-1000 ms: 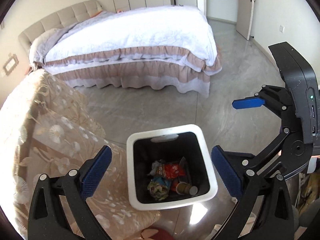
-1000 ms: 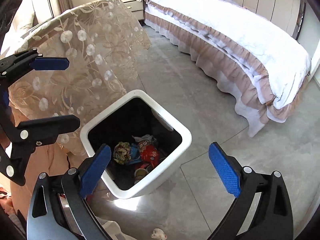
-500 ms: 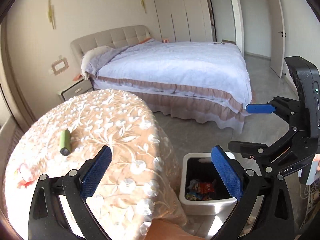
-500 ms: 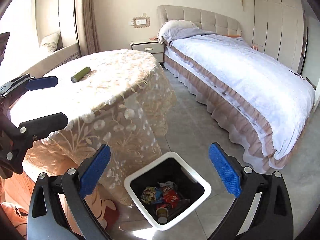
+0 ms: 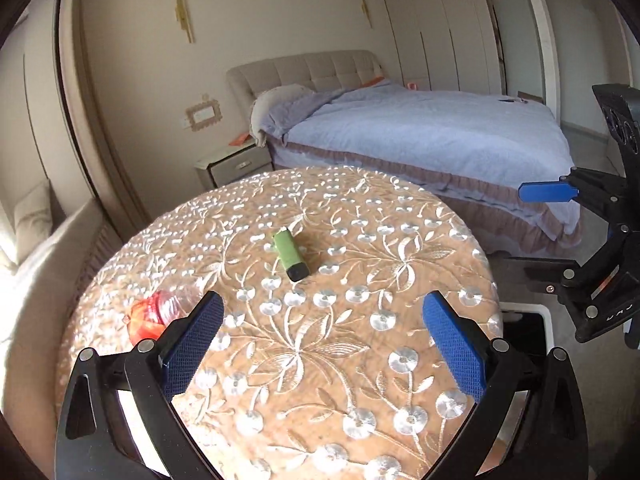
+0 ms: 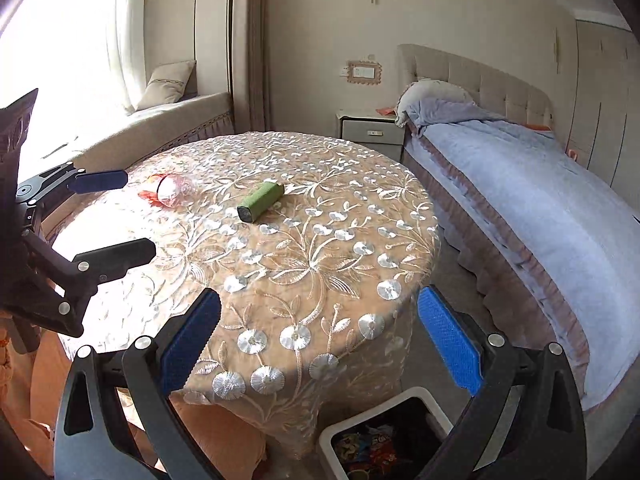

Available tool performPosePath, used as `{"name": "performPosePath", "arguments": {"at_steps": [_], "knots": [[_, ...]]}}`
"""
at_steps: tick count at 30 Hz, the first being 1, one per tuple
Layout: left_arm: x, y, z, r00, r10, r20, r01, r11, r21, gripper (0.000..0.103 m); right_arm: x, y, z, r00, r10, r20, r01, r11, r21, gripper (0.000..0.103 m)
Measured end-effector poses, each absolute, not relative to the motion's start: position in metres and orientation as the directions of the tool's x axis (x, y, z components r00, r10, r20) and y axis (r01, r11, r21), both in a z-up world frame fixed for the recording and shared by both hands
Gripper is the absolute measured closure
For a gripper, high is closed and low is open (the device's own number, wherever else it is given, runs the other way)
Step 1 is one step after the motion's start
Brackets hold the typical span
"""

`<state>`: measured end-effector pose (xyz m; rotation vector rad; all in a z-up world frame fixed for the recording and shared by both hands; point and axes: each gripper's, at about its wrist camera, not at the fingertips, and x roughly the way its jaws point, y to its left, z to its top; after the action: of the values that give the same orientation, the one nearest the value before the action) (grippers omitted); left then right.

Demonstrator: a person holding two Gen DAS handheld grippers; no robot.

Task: Collect trash
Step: 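Move both open tools back over the bottle and green tube on the table, then grasp the orange-labelled plastic bottle with the left tool while the right tool grasps the green tube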

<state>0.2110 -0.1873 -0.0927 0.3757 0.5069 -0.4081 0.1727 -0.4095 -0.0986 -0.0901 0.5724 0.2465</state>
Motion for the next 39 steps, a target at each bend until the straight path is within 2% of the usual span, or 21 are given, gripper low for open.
{"name": "performPosePath", "arguments": {"at_steps": [5,11,13,16,20,28,32,39], "knots": [[0.239,-0.134,-0.09,0.816,-0.219,-0.534,0.409,0.873,0.267,0.005,0.205,-0.369,-0.096,0.785,0.264,-0.56,-0.34,0.94,-0.033,0.005],[0.284,-0.07,-0.095,0.788,-0.206,-0.58,0.39,0.896,0.212,0.005,0.253,-0.324,-0.101,0.738,0.296,-0.606,-0.382,0.924,-0.014,0.005],[0.303,-0.05,-0.1,0.762,-0.207,-0.614,0.38,0.91,0.164,0.005,0.267,-0.314,-0.104,0.729,0.302,-0.614,-0.387,0.922,-0.006,0.005],[0.326,-0.026,-0.112,0.717,-0.245,-0.652,0.347,0.937,0.029,0.005,0.285,-0.3,-0.111,0.72,0.283,-0.634,-0.381,0.924,-0.02,0.005],[0.342,-0.023,-0.121,0.683,-0.312,-0.661,0.319,0.941,-0.115,0.005,0.308,-0.283,-0.121,0.705,0.242,-0.666,-0.367,0.929,-0.051,0.005],[0.363,-0.047,-0.134,0.682,-0.213,-0.7,0.23,0.971,-0.072,0.005,0.336,-0.275,-0.132,0.677,0.224,-0.701,-0.37,0.927,-0.061,0.005],[0.374,-0.057,-0.14,0.687,-0.106,-0.719,0.166,0.986,0.014,0.005,0.349,-0.273,-0.137,0.652,0.227,-0.723,-0.376,0.925,-0.049,0.005],[0.392,-0.065,-0.14,0.666,-0.052,-0.744,0.117,0.992,0.035,0.005,0.379,-0.268,-0.141,0.616,0.212,-0.759,-0.364,0.931,-0.036,0.005]]}}
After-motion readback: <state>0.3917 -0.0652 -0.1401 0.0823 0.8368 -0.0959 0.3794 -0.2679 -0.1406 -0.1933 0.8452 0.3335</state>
